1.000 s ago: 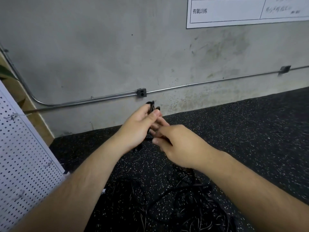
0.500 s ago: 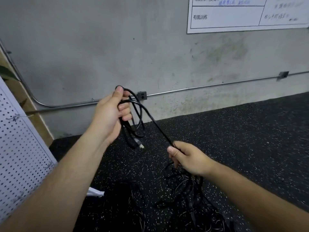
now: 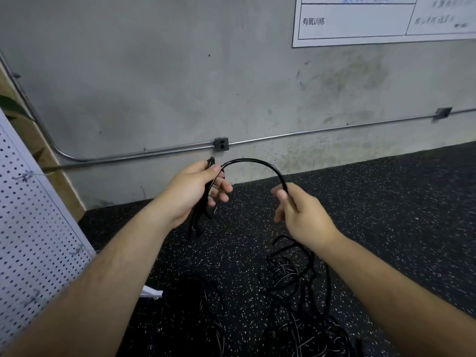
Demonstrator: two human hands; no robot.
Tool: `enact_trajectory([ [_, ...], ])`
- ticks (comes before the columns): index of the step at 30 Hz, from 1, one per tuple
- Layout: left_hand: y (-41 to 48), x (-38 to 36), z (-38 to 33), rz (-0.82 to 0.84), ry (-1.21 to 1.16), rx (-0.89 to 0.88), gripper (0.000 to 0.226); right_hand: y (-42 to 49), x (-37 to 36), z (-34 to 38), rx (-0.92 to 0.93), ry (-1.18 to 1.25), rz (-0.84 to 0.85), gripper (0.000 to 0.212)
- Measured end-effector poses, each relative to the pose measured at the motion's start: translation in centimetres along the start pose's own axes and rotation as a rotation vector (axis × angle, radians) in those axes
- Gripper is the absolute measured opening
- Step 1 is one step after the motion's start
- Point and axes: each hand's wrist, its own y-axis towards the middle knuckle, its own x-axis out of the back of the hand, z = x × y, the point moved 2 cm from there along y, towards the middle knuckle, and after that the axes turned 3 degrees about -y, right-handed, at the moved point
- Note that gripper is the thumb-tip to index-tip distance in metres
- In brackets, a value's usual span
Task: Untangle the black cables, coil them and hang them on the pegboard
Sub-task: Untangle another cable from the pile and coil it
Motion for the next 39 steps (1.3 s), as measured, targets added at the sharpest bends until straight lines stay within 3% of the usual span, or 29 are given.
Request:
enact_trajectory([
  [7,-0.5,-0.1,-0.3,0.140,-0.283,0.112,0.023,0.7,0.8,-0.2,0.039,-0.001,0.008,0.034],
  [12,-1.3,-0.6,-0.8,0.304,-0.347,0.149,0.021,1.0,1.0,-0.1,0.033,-0.050,0.002,0.038],
  [18,-1.5,-1.7,-0.6,0.400,-0.372,0.163,0.022,0.7,1.1,1.8,0.184,0.285,-0.129,0.029],
  [22,-1.6,-1.8,-0.8,0.418,-0.440,0.172,0.026,1.5,1.7,1.3,0.056,0.443,-0.057,0.038],
  [26,-1.8,-2.1,-0.8,0.409,-0.498,0.187,0.030,1.6,2.3,0.8,0.061,0.585,0.150,0.039],
  [34,-2.1,-2.5,-0.6,0.509,-0.523,0.225,0.038,1.5,4.6,1.7,0.202,0.289,0.202,0.036],
  [39,-1.9,-3.0,0.4,0.608,-0.410,0.283,0.034,1.4,3.3,2.0,0.259,0.172,0.230,0.032],
])
